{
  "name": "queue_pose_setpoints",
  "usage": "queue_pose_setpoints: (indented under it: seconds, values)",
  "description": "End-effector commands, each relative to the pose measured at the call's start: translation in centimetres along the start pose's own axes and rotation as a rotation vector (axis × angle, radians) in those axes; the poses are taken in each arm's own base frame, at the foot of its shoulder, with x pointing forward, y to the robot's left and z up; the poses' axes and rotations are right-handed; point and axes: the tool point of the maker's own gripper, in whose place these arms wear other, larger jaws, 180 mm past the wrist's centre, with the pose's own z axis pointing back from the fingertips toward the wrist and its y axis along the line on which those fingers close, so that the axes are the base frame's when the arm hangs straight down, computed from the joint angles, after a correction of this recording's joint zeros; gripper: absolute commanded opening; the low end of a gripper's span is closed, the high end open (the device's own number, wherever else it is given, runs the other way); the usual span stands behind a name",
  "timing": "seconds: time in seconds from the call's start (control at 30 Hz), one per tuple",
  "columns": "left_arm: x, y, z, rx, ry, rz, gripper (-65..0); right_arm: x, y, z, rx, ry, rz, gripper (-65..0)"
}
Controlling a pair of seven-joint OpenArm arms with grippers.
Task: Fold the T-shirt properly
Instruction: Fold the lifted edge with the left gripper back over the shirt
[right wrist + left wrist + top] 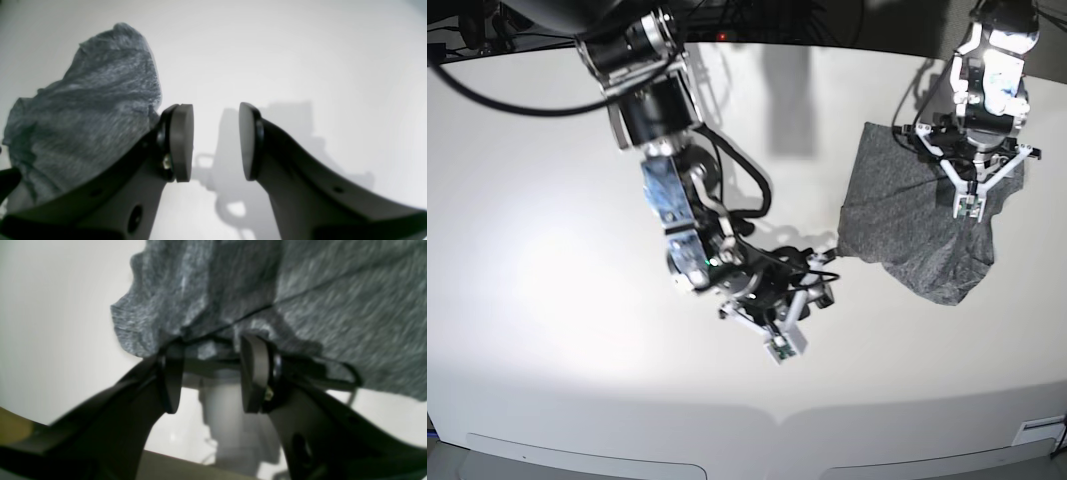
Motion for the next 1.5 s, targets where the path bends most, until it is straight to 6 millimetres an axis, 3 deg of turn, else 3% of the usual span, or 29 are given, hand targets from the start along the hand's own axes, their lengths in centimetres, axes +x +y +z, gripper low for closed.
queue_pose_setpoints:
  seconds: [0.0, 0.13, 0.23, 0.43, 0.53, 0.73, 0.83, 0.97, 1.1, 1.2, 1.27, 1.47]
  values:
    - [1.0, 0.1, 0.3, 0.006, -0.037, 0.014, -38.1, 3.2, 0.9, -0.6, 0.047, -0.067, 0.026, -41.9]
    - [1.0, -1.2, 0.5, -0.023, -0.088, 0.021, -38.1, 1.4, 0.1, -2.8, 0.063, 0.011, 0.033, -41.9]
    - [-0.1, -1.3, 0.3, -0.023, -0.079, 0.011, -38.1, -2.0, -0.2, -4.1, 0.053, 0.145, 0.122, -41.9]
    - [-2.3, -1.5, -1.8, -0.025, -0.033, -0.024, -38.1, -6.9, 3.8, -4.7, 0.156, 0.296, 0.275, -41.9]
    - [-2.7, -1.2, -3.1, -0.013, -0.020, -0.071, -38.1, -9.5, 5.8, -4.3, 0.229, 0.381, 0.353, -41.9]
    - [-2.1, 1.2, -4.9, 0.057, -0.019, -0.139, -38.1, -14.7, 6.1, -1.5, 0.275, 0.503, 0.403, -41.9]
    - [-1.0, 3.3, -5.6, 0.096, -0.043, -0.168, -38.1, -16.2, 6.4, 0.6, 0.292, 0.499, 0.402, -41.9]
    - [1.5, 5.7, -6.1, 0.125, -0.103, -0.202, -38.1, -15.8, 9.3, 2.9, 0.367, 0.409, 0.396, -41.9]
    - [4.5, 5.8, -6.2, 0.098, -0.163, -0.188, -38.1, -14.7, 12.3, 4.0, 0.410, 0.334, 0.410, -41.9]
    - [6.5, 6.4, -6.0, 0.116, -0.197, -0.188, -38.1, -13.4, 13.2, 4.1, 0.418, 0.292, 0.422, -41.9]
    - [7.7, 6.7, -5.8, 0.125, -0.213, -0.179, -38.1, -12.3, 12.3, 3.9, 0.374, 0.267, 0.445, -41.9]
    - [10.4, 7.9, -5.2, 0.163, -0.234, -0.134, -38.1, -7.0, 5.8, 4.2, 0.142, 0.149, 0.381, -41.9]
